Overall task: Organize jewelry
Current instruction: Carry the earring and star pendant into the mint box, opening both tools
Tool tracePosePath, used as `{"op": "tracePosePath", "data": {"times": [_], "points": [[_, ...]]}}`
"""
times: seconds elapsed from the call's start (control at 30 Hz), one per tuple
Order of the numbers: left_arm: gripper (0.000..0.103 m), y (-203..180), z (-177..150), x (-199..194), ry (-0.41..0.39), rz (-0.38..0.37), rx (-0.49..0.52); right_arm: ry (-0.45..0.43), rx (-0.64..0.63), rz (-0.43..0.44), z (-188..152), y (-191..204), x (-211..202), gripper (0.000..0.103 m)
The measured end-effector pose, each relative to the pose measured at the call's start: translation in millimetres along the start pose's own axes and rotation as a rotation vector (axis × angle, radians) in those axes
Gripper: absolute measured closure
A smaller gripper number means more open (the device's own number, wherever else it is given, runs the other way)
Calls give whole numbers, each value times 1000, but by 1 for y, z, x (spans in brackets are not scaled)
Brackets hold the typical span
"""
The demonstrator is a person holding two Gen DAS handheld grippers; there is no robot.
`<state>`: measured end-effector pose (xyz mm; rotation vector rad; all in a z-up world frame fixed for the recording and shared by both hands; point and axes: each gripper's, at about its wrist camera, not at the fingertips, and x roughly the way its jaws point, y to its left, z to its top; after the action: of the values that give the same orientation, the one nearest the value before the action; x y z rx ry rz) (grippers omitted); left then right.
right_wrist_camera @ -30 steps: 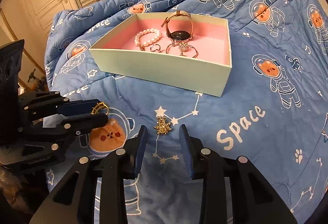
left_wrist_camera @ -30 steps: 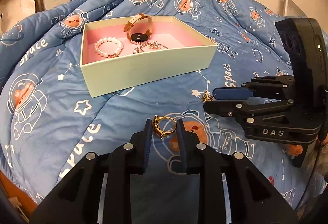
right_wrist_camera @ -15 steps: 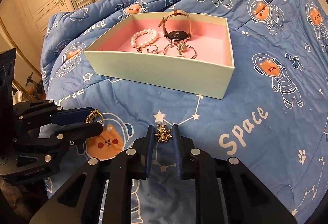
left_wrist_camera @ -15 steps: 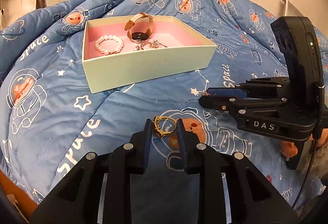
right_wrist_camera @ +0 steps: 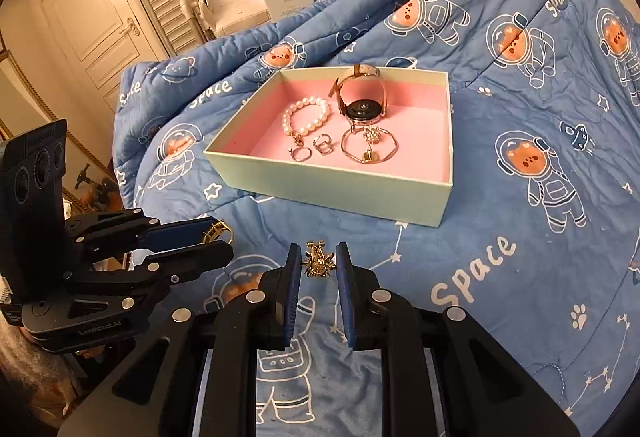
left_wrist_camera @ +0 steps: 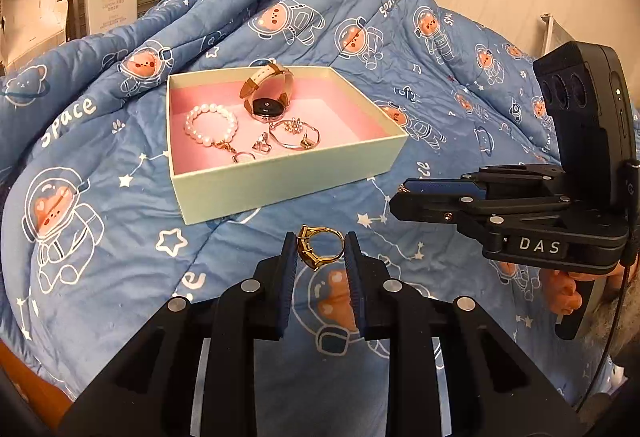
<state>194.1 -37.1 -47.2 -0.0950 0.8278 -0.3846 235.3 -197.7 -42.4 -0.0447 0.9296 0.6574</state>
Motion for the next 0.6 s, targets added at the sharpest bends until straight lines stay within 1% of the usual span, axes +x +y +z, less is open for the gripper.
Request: {"op": "tracePosePath", "data": {"times": [0.1, 0.37, 0.47, 0.6], "points": [[78, 5, 13, -3, -2, -2, 0, -4, -12, 9, 9, 1, -5, 86], [78, 30, 51, 0, 27, 17, -14, -3, -93, -21, 35, 3, -9, 86], [78, 38, 65, 8, 61, 31, -4, 4, -119, -31, 47, 3, -7, 86], [78, 45, 79, 25, 128, 51, 30, 19, -159, -47, 63, 4, 1, 86]]}}
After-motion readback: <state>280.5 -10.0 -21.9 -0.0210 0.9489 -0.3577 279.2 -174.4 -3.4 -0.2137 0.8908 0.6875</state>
